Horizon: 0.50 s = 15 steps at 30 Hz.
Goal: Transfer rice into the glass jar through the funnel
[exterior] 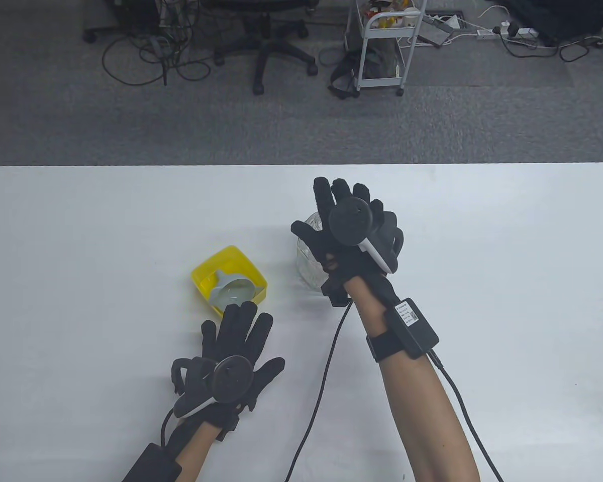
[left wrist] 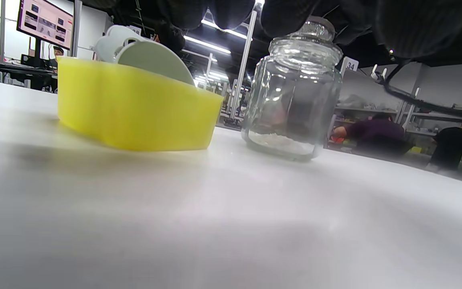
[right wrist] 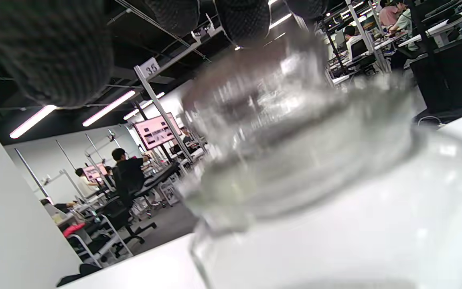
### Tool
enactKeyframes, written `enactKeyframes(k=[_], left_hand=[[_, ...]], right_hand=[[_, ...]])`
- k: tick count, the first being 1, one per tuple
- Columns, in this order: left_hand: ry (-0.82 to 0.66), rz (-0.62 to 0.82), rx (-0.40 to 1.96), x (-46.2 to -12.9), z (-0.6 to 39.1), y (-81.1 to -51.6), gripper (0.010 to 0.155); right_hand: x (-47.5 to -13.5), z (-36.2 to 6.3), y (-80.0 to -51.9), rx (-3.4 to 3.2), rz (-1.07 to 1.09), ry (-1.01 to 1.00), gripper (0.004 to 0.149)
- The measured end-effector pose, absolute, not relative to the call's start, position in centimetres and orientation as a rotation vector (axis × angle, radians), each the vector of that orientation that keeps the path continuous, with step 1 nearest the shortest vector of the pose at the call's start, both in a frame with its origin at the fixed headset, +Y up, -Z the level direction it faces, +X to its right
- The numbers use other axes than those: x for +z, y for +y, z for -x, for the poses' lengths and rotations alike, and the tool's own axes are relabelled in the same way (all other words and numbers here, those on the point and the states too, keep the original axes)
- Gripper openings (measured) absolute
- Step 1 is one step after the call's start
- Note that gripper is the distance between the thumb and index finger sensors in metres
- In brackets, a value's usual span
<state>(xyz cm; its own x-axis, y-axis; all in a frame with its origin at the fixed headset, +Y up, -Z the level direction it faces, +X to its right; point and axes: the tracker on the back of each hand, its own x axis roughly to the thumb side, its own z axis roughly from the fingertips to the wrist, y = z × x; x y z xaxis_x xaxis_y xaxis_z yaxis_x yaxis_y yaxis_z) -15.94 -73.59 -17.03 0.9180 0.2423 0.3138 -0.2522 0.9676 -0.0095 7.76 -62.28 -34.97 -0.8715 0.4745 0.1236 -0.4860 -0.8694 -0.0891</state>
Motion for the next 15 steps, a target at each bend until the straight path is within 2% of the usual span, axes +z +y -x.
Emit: enactKeyframes(k=[3, 9, 13, 15], left_hand=[[-0.311, -0.043, 0.254, -17.0, 16.1, -73.5, 0.085], [-0.294, -0.055, 0.250, -17.1, 16.3, -73.4, 0.085], [-0.291, -0.068, 0.252, -17.0, 16.4, -73.3, 0.085], [-0.293, -0.075, 0.254, -17.0, 16.4, -73.3, 0.086]], right_hand=[[-32.9, -9.8, -60.3, 2.632, -0.155, -0.189, 0.087], [-29.0, -15.1, -59.4, 2.658, -0.120, -0.179, 0.087], [-25.8, -18.5, -60.7, 2.714, -0.107, -0.182, 0.088], [-24.1, -20.2, -62.2, 2.754, -0.093, -0.169, 0.088]])
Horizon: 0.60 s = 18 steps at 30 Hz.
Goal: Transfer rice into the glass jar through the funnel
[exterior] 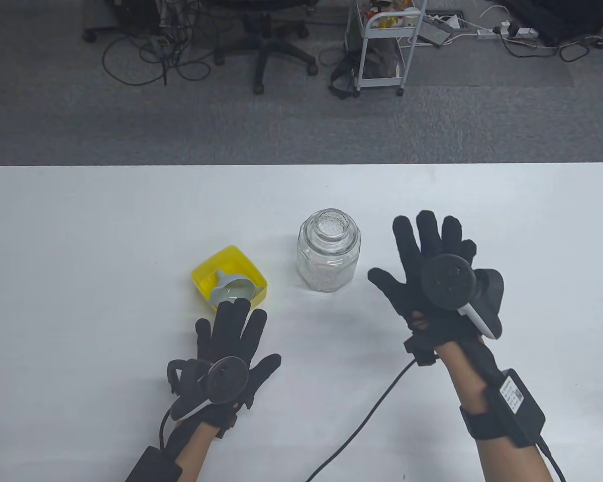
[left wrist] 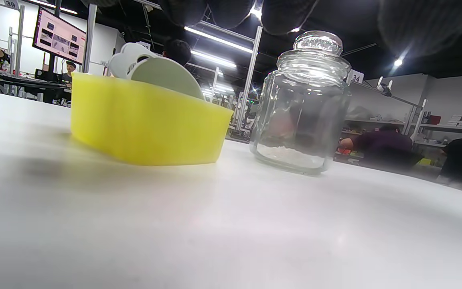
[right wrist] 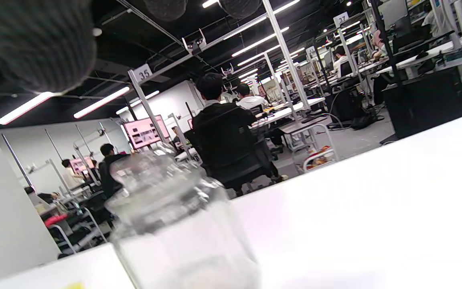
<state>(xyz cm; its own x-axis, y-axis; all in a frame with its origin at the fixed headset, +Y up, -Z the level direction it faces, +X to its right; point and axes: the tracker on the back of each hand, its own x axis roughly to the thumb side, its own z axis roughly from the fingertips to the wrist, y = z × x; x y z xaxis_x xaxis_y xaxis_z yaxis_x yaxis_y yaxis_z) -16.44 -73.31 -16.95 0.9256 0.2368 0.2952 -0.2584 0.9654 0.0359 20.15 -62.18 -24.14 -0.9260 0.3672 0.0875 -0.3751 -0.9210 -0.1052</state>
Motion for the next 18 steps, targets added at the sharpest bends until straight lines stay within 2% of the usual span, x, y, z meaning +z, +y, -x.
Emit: enactKeyframes(k=[4, 11, 13, 15, 18], left_hand=[[-0.302, -0.086, 0.258, -17.0, 16.5, -73.3, 0.087], [-0.312, -0.074, 0.246, -17.0, 16.4, -73.6, 0.089], [-0.315, -0.064, 0.240, -17.0, 16.3, -73.8, 0.089], [-0.311, -0.053, 0.205, -17.1, 16.1, -74.0, 0.089], [-0.320, -0.043, 0.203, -17.1, 16.0, -74.3, 0.089]], right_hand=[[-21.7, -22.4, -65.5, 2.742, -0.052, -0.110, 0.089], [-20.2, -23.4, -70.9, 2.726, 0.001, -0.069, 0.091], [-20.0, -23.3, -72.7, 2.740, 0.007, 0.005, 0.092], [-19.9, -23.1, -73.2, 2.719, 0.032, 0.158, 0.094], [-19.9, -22.8, -73.0, 2.718, 0.012, 0.083, 0.094]])
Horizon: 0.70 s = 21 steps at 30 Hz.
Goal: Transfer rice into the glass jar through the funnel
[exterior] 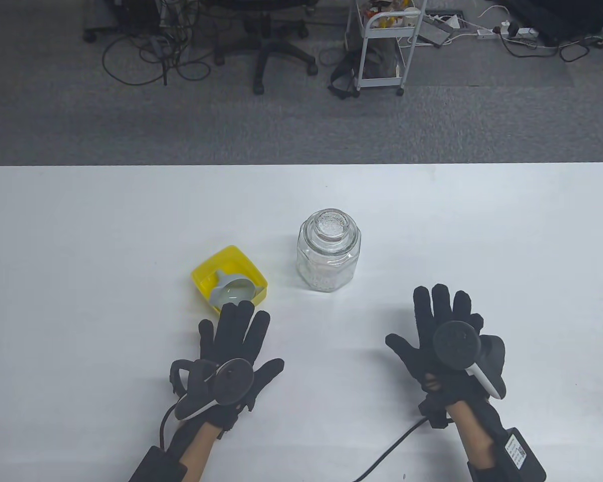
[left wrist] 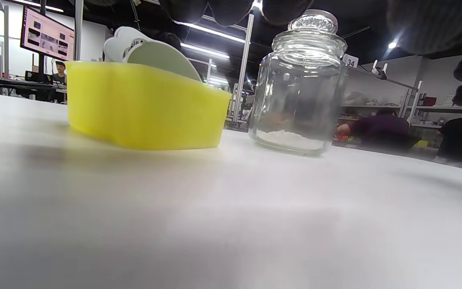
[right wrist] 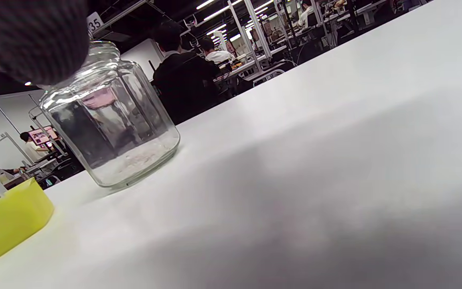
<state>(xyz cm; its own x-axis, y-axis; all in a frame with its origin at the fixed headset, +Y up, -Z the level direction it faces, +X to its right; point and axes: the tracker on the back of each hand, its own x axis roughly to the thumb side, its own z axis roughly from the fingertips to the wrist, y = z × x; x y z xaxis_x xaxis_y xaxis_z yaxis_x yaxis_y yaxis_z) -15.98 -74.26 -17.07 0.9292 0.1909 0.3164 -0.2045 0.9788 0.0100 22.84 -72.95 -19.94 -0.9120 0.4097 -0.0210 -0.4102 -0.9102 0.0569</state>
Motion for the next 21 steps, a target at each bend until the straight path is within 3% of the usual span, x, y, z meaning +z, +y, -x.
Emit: enactKeyframes(k=[21], left_hand=[[-0.328, -0.014, 0.209, -17.04, 15.59, -74.48, 0.088]], right_hand=[[-19.47, -23.18, -72.97, 2.708, 0.021, 0.069, 0.093]])
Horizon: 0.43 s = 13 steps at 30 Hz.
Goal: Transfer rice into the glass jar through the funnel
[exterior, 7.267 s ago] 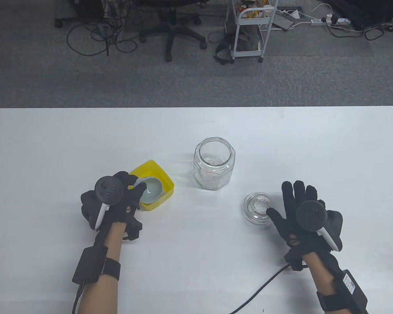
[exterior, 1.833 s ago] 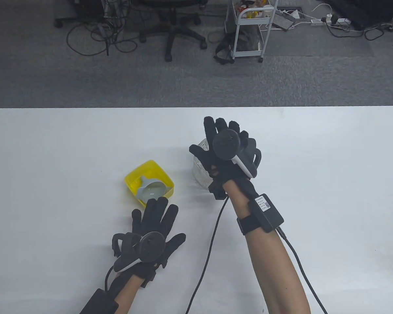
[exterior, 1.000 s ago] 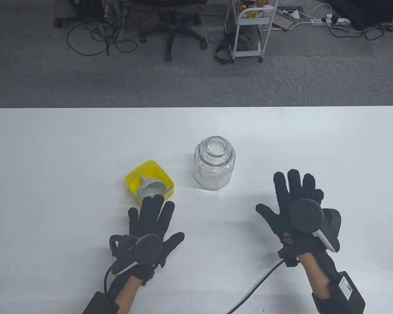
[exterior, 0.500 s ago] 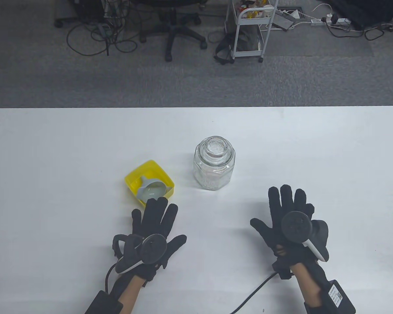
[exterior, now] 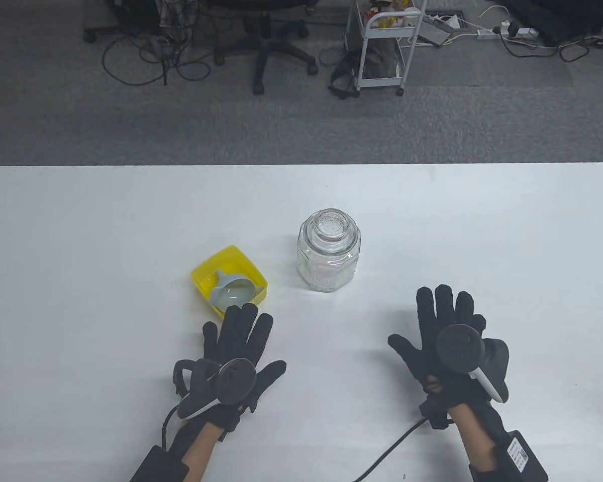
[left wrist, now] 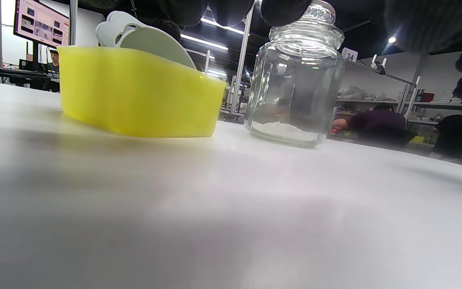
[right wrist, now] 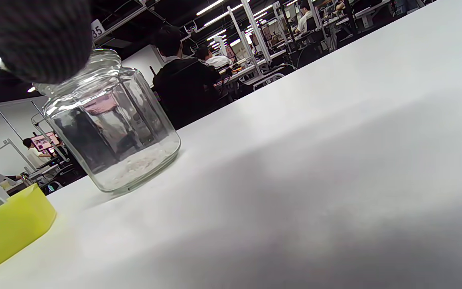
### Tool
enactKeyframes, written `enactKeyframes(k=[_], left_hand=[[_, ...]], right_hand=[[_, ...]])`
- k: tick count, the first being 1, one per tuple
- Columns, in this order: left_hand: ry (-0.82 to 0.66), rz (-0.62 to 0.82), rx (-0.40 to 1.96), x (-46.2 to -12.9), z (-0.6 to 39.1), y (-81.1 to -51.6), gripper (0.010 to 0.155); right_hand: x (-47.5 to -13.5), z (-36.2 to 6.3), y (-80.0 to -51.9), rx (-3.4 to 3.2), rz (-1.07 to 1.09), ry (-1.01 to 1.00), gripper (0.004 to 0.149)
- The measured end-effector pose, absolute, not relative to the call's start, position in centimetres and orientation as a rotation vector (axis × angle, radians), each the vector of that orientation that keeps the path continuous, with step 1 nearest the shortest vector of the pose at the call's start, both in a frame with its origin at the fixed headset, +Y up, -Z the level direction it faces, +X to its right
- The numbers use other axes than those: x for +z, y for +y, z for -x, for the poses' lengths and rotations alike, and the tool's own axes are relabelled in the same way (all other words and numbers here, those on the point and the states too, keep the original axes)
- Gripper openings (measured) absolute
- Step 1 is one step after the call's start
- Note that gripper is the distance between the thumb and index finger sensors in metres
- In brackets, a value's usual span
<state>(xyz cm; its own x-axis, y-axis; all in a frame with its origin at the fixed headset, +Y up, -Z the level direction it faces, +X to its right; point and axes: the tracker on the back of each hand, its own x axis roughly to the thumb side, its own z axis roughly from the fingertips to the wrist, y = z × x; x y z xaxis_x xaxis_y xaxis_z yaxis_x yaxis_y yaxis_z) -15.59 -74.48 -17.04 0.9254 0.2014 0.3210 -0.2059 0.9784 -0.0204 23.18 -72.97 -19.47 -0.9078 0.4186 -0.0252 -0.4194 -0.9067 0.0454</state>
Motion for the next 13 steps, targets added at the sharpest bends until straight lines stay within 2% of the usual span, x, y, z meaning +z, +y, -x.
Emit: enactKeyframes(k=[13], left_hand=[[-0.326, -0.007, 0.237, -16.81, 15.48, -74.43, 0.086]], right_hand=[[-19.45, -22.99, -72.87, 2.728, 0.020, 0.098, 0.093]])
